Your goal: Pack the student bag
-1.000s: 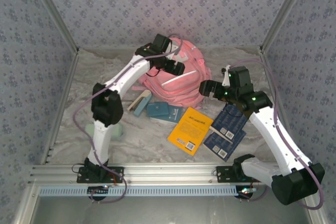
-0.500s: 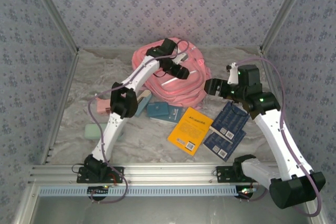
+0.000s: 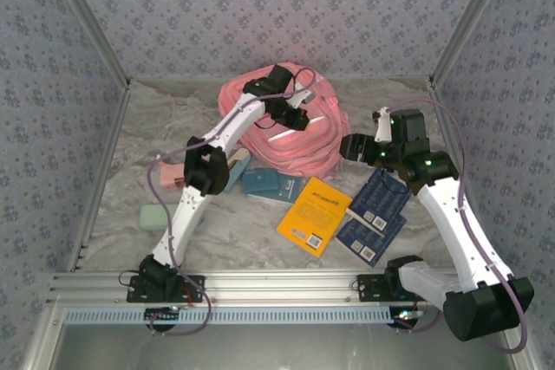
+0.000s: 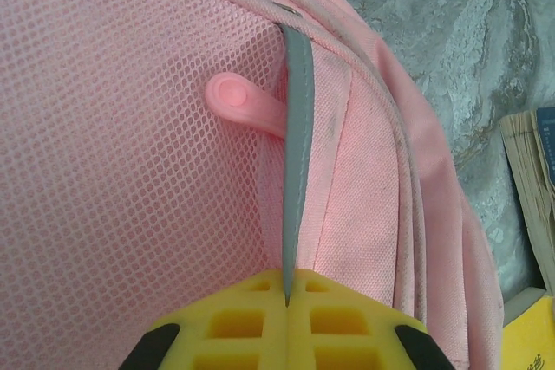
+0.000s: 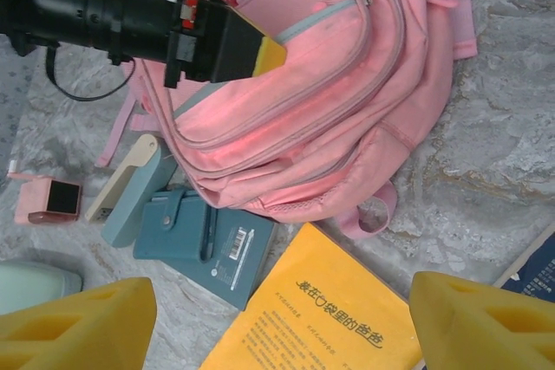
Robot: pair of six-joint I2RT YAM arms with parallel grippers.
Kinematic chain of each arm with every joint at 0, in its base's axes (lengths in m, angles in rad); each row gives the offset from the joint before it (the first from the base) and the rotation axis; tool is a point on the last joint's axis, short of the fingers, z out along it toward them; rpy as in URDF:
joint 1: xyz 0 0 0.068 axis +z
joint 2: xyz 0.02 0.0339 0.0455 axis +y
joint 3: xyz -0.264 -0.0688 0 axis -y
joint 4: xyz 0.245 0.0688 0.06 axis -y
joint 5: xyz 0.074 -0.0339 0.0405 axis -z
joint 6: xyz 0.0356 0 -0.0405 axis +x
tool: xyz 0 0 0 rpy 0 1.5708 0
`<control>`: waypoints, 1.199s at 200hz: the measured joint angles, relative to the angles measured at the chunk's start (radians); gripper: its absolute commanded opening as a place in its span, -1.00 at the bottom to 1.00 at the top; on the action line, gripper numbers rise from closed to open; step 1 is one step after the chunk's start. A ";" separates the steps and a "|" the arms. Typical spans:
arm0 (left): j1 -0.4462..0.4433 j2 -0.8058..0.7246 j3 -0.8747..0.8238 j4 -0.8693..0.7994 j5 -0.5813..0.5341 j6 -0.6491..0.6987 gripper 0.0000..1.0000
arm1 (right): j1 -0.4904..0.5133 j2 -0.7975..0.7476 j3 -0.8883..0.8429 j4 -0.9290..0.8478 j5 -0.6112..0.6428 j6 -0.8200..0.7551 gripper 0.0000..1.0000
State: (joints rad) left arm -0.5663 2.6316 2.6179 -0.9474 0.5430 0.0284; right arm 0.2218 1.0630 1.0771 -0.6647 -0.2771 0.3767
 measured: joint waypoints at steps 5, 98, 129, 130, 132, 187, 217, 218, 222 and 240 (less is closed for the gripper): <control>0.003 0.000 0.002 0.000 0.000 0.001 -1.00 | 0.000 0.005 0.001 -0.001 0.001 0.000 0.54; 0.057 -0.158 0.042 0.022 -0.065 0.036 -1.00 | 0.003 0.012 0.036 -0.028 0.050 0.053 0.48; 0.094 -0.226 0.035 0.023 -0.064 0.058 -1.00 | 0.021 -0.018 0.012 -0.039 0.052 0.058 0.48; 0.095 -0.229 0.034 0.022 -0.063 0.059 -1.00 | 0.023 -0.018 0.011 -0.040 0.052 0.058 0.49; 0.096 -0.235 0.030 0.022 -0.061 0.062 -1.00 | 0.026 -0.018 0.009 -0.040 0.053 0.058 0.49; 0.071 -0.444 -0.256 -0.037 0.033 0.338 -1.00 | 0.155 -0.009 -0.146 -0.029 0.134 0.060 0.44; -0.002 -0.638 -0.574 -0.073 0.033 0.632 -1.00 | 0.156 -0.043 -0.266 0.006 0.198 0.089 0.45; -0.005 -0.646 -0.586 -0.076 0.032 0.645 -1.00 | 0.156 -0.043 -0.267 0.007 0.199 0.090 0.45; -0.016 -0.669 -0.625 -0.076 0.033 0.682 -1.00 | 0.154 -0.048 -0.272 0.014 0.206 0.094 0.45; -0.049 -0.733 -0.728 -0.086 0.034 0.816 -1.00 | 0.146 -0.051 -0.272 0.056 0.214 0.103 0.46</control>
State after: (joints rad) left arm -0.6151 1.8984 1.8900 -1.0336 0.5766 0.8440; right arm 0.3679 1.0119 0.8051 -0.6086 -0.0631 0.4797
